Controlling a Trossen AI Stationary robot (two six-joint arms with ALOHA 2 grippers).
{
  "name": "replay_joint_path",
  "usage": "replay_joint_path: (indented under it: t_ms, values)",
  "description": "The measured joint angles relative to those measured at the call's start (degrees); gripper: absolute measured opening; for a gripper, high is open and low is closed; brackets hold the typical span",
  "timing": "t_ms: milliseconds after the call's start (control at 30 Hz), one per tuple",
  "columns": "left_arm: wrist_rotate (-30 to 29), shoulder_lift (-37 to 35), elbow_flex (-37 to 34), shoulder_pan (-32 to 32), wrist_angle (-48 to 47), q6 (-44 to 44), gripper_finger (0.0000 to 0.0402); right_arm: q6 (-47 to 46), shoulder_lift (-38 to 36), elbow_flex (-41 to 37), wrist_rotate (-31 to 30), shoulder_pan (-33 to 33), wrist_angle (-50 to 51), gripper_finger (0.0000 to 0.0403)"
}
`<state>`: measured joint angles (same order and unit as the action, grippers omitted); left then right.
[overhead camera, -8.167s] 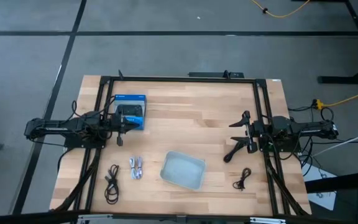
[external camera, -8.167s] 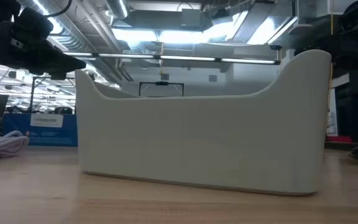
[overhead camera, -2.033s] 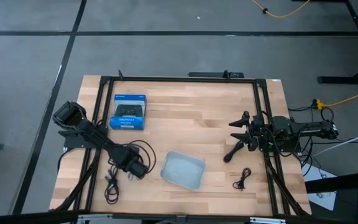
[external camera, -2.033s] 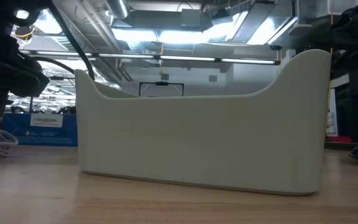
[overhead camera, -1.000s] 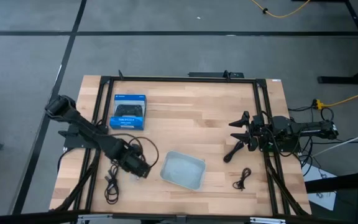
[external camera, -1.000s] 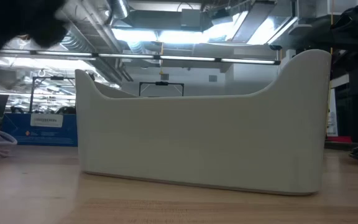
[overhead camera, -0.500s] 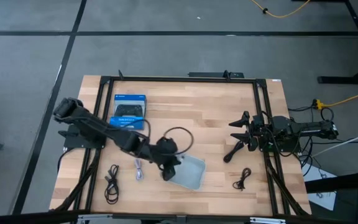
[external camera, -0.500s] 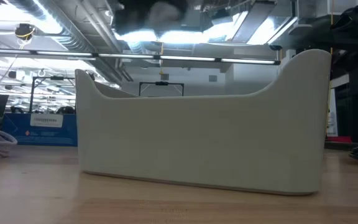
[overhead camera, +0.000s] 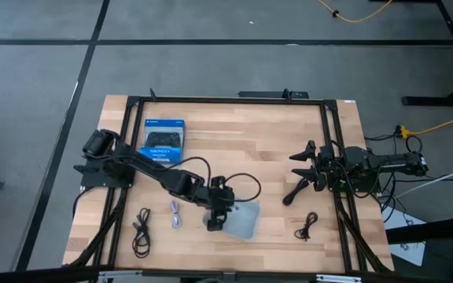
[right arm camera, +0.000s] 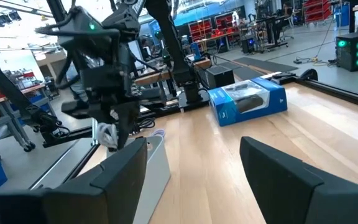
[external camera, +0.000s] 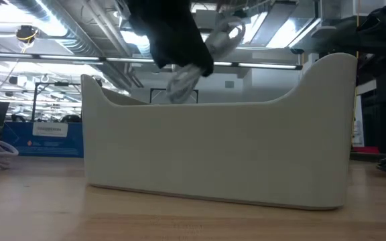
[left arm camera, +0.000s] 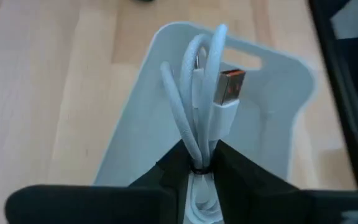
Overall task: Pick and place USB-C Cables
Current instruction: Put the light blue charger cable into the gray bin, then adjust the gray bin
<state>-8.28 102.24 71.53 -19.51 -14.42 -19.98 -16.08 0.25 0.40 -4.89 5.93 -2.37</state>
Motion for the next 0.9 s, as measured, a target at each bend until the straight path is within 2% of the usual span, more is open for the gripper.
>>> replay_joint_path:
  t_ms: [233, 533, 667, 900]
  values:
    - [-0.58, 0.32, 0.0, 0.0, 0.05, -0.46, 0.0093, -0.2, 0.0, 0.0, 0.0, 0.0, 0.0, 0.0261]
    - [2.22, 0.32, 0.0, -0.38, -1.01, -7.16, 0.0093, -0.2, 0.0, 0.0, 0.0, -0.01, 0.01, 0.0261]
    - [4.32, 0.32, 0.0, -1.82, -5.47, -10.56, 0.0093, -0.2, 0.0, 0.0, 0.0, -0.02, 0.02, 0.0262]
    - [2.83, 0.32, 0.0, -4.65, -10.67, -12.16, 0.0092, -0.2, 0.0, 0.0, 0.0, 0.0, 0.02, 0.0262]
